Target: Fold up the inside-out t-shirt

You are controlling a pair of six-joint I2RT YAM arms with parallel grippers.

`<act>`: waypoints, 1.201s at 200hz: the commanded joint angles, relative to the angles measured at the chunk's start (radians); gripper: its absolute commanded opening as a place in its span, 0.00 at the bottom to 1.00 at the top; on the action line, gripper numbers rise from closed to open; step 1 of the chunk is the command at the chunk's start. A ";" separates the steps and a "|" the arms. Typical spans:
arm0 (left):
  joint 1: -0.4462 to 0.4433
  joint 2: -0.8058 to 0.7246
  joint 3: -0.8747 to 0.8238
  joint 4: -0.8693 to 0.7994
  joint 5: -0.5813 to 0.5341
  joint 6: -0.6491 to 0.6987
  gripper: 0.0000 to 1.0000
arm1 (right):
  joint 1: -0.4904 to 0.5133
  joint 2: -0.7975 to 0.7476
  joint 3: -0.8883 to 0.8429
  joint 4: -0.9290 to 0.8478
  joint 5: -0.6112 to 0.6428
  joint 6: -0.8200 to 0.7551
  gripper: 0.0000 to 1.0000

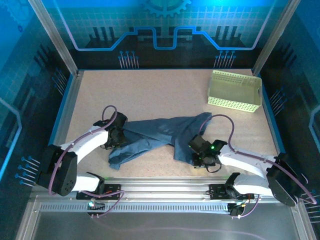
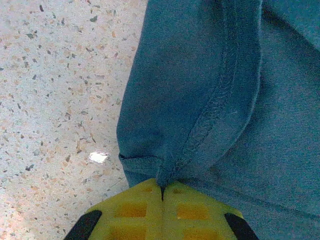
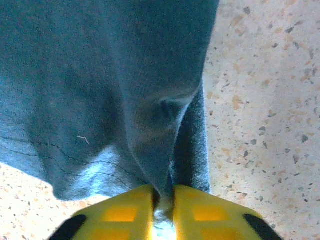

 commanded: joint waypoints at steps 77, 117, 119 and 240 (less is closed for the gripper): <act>0.050 -0.084 -0.025 0.007 0.022 0.020 0.00 | 0.011 -0.042 0.087 -0.126 0.067 -0.065 0.33; 0.053 -0.087 -0.035 0.011 0.030 0.022 0.00 | 0.045 -0.006 0.109 -0.124 0.080 -0.042 0.31; 0.053 -0.087 -0.035 0.011 0.031 0.022 0.00 | 0.046 -0.004 0.110 -0.125 0.080 -0.040 0.31; 0.058 -0.097 -0.040 0.015 0.023 0.018 0.00 | 0.124 0.081 0.126 -0.197 0.164 0.058 0.12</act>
